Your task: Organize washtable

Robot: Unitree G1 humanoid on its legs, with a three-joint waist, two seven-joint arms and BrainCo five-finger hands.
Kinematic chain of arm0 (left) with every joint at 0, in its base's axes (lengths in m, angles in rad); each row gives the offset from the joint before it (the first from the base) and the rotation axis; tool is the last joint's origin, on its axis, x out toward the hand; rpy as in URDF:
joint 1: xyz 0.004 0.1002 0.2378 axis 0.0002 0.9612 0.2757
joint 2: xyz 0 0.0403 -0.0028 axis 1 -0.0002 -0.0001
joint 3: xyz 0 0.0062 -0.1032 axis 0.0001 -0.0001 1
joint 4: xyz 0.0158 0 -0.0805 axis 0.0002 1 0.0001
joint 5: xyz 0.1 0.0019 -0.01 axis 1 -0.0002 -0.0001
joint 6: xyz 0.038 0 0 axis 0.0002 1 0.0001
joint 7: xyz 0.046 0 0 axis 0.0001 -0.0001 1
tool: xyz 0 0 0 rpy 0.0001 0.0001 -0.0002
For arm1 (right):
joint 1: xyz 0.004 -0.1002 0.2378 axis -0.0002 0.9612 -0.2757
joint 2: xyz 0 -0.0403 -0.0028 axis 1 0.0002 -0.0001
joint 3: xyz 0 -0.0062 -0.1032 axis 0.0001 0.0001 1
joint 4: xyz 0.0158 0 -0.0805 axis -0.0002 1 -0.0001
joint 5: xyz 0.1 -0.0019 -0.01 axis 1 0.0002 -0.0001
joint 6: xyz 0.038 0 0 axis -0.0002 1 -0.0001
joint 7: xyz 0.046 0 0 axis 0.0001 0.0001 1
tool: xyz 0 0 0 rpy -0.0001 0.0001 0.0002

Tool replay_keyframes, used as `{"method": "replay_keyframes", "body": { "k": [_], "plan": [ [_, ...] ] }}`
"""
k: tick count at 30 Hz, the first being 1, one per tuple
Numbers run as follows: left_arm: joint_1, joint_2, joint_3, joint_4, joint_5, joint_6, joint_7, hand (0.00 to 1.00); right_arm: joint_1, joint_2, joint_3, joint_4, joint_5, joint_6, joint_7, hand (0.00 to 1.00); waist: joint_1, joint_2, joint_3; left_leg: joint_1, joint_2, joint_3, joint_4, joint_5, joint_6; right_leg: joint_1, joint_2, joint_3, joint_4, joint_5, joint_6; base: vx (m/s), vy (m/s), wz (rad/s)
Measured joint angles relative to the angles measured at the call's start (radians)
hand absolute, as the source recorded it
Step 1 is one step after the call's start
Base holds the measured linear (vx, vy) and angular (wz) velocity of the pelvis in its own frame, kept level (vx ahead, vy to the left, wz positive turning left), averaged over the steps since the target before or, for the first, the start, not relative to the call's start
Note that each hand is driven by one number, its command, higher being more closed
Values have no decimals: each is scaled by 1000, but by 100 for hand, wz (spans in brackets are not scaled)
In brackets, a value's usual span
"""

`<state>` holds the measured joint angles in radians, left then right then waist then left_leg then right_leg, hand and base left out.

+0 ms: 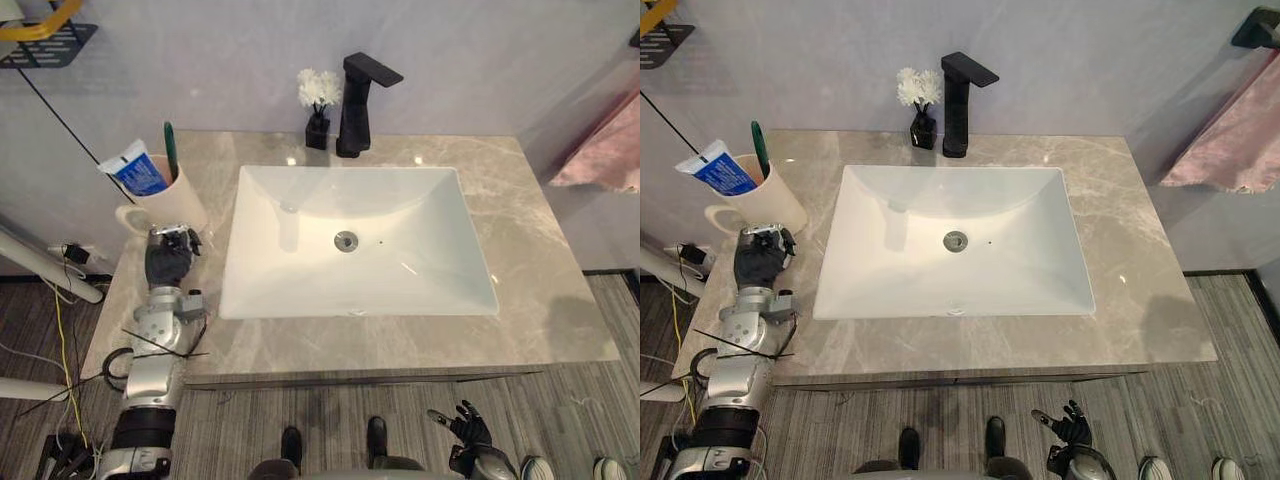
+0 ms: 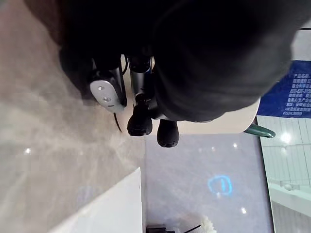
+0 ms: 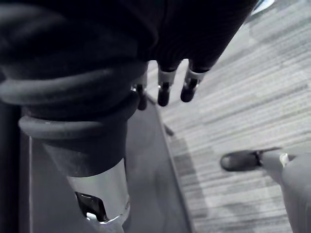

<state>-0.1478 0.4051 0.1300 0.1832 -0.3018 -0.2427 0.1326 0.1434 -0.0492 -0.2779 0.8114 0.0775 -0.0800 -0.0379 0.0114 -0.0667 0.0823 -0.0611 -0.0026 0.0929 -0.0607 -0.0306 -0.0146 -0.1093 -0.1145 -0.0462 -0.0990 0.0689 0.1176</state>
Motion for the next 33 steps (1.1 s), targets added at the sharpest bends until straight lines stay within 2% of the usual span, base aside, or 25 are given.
{"method": "replay_keyframes", "body": {
  "k": [9,15,22,27,31,33],
  "plan": [
    [-59,46,9,69,3,13,1,100,0,0,0,-1,0,0,3,0,-3,0,5,-13,-1,19,11,-1,2,-19,0,22,0,12,-5,-22,-7,-7],
    [-74,74,9,102,4,19,4,100,0,0,-1,-1,0,0,4,0,-24,0,6,-18,0,20,22,-3,0,-26,1,23,-2,14,-7,-46,-12,0],
    [-76,73,9,88,4,15,7,100,0,0,-1,-1,0,-1,4,0,-24,0,6,-27,1,20,24,-2,1,-32,2,24,0,16,-7,-4,-2,0],
    [-66,64,-22,19,7,37,21,100,1,1,0,-1,-1,-1,4,0,-25,0,6,-26,-1,12,26,-1,2,-21,-1,15,0,16,-7,-5,-7,5],
    [-41,35,-42,-164,9,37,20,100,4,2,1,1,-1,-1,19,0,-23,4,9,-23,-3,-6,35,-1,2,-4,-5,-4,0,16,-7,-23,-9,11],
    [-15,27,-42,-264,8,23,20,100,4,4,3,10,-4,-1,22,0,-16,6,10,-17,-3,-11,39,-1,2,6,-6,-6,0,16,-7,-34,-14,8]
  ]
}}
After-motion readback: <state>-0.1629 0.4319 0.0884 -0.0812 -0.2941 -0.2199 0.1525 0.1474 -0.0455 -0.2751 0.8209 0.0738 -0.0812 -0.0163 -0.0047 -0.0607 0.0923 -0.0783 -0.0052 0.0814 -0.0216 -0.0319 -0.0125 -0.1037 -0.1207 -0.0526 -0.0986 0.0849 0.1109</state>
